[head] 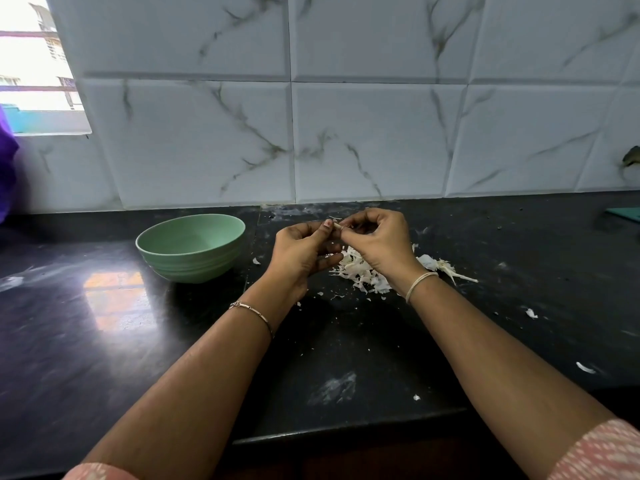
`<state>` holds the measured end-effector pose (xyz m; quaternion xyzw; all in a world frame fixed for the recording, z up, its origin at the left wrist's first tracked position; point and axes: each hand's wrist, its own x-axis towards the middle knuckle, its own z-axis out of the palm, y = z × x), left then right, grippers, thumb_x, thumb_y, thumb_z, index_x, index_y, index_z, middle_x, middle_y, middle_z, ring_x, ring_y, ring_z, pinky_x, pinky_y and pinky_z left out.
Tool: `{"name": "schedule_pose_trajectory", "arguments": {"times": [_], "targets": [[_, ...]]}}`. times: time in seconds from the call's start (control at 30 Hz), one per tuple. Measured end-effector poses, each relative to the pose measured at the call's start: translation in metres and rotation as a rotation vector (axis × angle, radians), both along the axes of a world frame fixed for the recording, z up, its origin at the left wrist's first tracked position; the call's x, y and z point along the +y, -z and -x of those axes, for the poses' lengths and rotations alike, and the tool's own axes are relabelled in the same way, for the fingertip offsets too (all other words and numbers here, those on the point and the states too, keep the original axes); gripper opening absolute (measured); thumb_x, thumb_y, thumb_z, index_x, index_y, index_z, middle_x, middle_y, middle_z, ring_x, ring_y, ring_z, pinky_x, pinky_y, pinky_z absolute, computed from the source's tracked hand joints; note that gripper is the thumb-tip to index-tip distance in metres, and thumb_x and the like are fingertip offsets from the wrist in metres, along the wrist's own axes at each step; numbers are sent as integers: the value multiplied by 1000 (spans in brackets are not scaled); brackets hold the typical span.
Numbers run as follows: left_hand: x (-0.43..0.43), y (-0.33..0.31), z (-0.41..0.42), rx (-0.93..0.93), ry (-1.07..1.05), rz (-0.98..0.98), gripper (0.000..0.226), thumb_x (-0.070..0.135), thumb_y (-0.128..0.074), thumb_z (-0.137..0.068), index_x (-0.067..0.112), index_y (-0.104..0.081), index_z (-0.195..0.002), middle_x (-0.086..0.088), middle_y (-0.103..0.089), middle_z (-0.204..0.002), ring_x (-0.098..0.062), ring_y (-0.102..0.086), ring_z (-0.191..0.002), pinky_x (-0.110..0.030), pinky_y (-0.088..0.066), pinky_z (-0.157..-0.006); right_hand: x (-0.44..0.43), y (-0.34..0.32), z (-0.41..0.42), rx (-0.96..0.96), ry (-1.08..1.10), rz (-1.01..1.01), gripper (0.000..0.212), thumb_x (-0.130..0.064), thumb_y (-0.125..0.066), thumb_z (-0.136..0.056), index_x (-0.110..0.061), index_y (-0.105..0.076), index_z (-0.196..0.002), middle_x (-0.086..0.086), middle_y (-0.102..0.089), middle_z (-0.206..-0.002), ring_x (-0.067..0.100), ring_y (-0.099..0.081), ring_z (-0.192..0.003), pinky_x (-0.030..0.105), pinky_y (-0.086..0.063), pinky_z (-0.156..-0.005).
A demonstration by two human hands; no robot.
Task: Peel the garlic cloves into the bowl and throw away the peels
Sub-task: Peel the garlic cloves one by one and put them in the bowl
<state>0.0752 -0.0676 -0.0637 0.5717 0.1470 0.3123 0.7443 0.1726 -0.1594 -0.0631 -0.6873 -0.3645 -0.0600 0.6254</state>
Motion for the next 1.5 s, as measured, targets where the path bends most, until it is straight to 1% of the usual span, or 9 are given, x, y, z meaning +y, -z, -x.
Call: {"name": "schedule_pose_trajectory", "arguments": {"times": [0.3, 0.4, 0.53, 0.63, 0.8, 0.93, 1.07, 1.3, 1.5], "targets": [[-2, -1, -3, -37, -35, 15, 7, 14, -63, -94, 7, -63, -92, -2, -65, -77, -7, -59, -55, -25, -57, -53, -1, -3, 8, 103, -51, -27, 8, -12, -76, -80, -15, -73, -72, 6, -73, -77, 18, -70, -76, 30, -58, -77], [0, 1, -4, -40, -64, -48, 5, 15, -64, -93, 11, -62, -89, 2, -51, -70, -1, -52, -52, -24, -56, -53, -2, -3, 8, 155, -78, -23, 8, -15, -78, -80, -10, -74, -76, 0, -71, -72, 6, -66, -68, 21, -54, -69], [3, 2, -5, -29, -81, -145, 4, 15, -65, -92, 12, -64, -89, 0, -53, -81, 0, -56, -53, -22, -56, -55, -4, -5, 8, 279, -144, -34, 9, -12, -75, -82, -11, -72, -74, -3, -68, -68, -4, -61, -59, 11, -46, -57], [5, 3, -6, -21, -88, -185, 5, 15, -66, -91, 10, -65, -91, -3, -58, -89, -4, -57, -61, -23, -57, -57, -4, -6, 7, 390, -183, -34, 9, -11, -76, -81, -11, -71, -73, 0, -69, -71, -1, -61, -59, 13, -46, -56], [6, 4, -6, -24, -57, -170, 8, 13, -65, -92, 7, -65, -96, -3, -60, -87, -2, -59, -56, -23, -57, -56, -4, -6, 4, 507, -245, -54, 7, -7, -76, -79, -9, -71, -74, 2, -69, -74, 4, -61, -63, 20, -48, -63], [7, 5, -7, -29, -44, -159, 7, 13, -64, -92, 7, -65, -96, -4, -58, -80, -3, -57, -57, -24, -57, -55, -4, -6, 3, 529, -253, -56, 9, -7, -76, -79, -9, -70, -72, 3, -67, -73, 6, -59, -63, 22, -48, -65], [7, 5, -7, -24, -36, -161, 12, 14, -64, -93, 5, -65, -100, -8, -59, -86, -5, -58, -61, -26, -59, -59, -4, -6, 3, 550, -248, -60, 8, -5, -75, -78, -7, -70, -73, 3, -66, -70, 7, -58, -61, 21, -48, -63], [8, 5, -7, -19, -50, -162, 7, 15, -64, -93, 8, -66, -95, -3, -60, -78, -6, -57, -61, -25, -58, -59, -3, -7, 3, 573, -233, -54, 5, -4, -70, -81, -6, -71, -77, 1, -65, -68, 9, -57, -64, 24, -48, -64], [6, 4, -6, -15, -51, -155, 3, 13, -67, -90, 12, -67, -88, 2, -60, -70, -5, -57, -58, -25, -59, -59, -6, -8, 2, 610, -251, -49, 9, -18, -76, -80, -10, -71, -78, 2, -66, -74, 10, -58, -65, 26, -47, -66]]}}
